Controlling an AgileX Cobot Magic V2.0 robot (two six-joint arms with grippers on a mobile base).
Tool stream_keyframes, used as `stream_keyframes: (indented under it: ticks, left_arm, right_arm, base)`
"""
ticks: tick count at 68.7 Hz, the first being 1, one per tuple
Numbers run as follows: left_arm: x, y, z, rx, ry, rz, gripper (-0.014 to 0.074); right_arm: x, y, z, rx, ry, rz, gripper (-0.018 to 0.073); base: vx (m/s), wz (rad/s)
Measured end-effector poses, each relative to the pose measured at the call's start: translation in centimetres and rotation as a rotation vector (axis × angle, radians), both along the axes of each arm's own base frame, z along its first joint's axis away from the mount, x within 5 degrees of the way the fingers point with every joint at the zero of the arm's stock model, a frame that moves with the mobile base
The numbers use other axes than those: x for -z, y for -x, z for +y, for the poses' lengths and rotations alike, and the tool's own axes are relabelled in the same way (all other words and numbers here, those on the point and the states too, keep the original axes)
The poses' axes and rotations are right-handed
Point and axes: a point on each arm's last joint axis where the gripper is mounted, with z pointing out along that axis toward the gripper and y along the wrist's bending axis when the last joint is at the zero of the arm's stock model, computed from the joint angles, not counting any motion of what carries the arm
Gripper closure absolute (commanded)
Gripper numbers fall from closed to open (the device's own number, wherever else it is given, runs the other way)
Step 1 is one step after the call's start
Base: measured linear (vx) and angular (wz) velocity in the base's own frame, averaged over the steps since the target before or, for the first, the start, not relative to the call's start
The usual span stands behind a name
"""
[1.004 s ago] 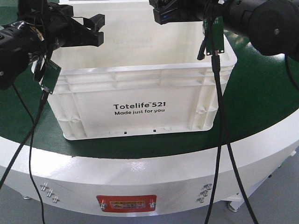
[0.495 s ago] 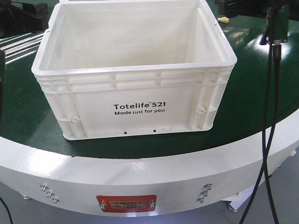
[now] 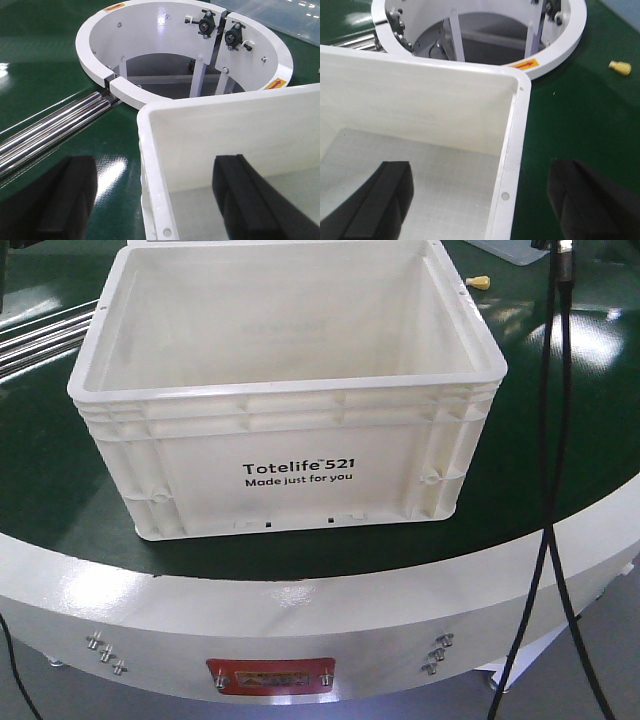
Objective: Place moving items into box and shelve
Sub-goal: 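Move both grippers to the crate's side rims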
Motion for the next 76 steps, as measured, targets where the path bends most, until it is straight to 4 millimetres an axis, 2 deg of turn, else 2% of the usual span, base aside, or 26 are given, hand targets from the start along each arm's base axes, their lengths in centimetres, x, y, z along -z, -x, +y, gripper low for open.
stream_keyframes:
  ticks: [15, 36, 52, 76]
  left_arm:
    - [0.3, 0.0, 0.0, -0.008, -0.002, 0.047, 0.001]
    - [0.4, 0.0, 0.1, -0.01, -0.002, 0.055, 0.001]
    - [0.4, 0.0, 0.1, -0.01, -0.002, 0.056, 0.001]
    - [0.5, 0.1, 0.1, -0.011, -0.003, 0.065, 0.001]
  right_arm:
    - [2.8, -2.8, 0.4, 0.026, 0.022, 0.107, -0.0032]
    - [6.6, -4.1, 0.8, 0.021, 0.048, 0.26, -0.0024]
    - [7.2, -4.3, 0.9, 0.029, 0.04, 0.295, 0.002]
    - [8.7, -4.8, 1.0, 0.035, 0.044, 0.346, 0.0022]
  base:
    - [0.0, 0.0]
    - [0.0, 0.0]
    - [0.0, 0.0]
    - [0.0, 0.0]
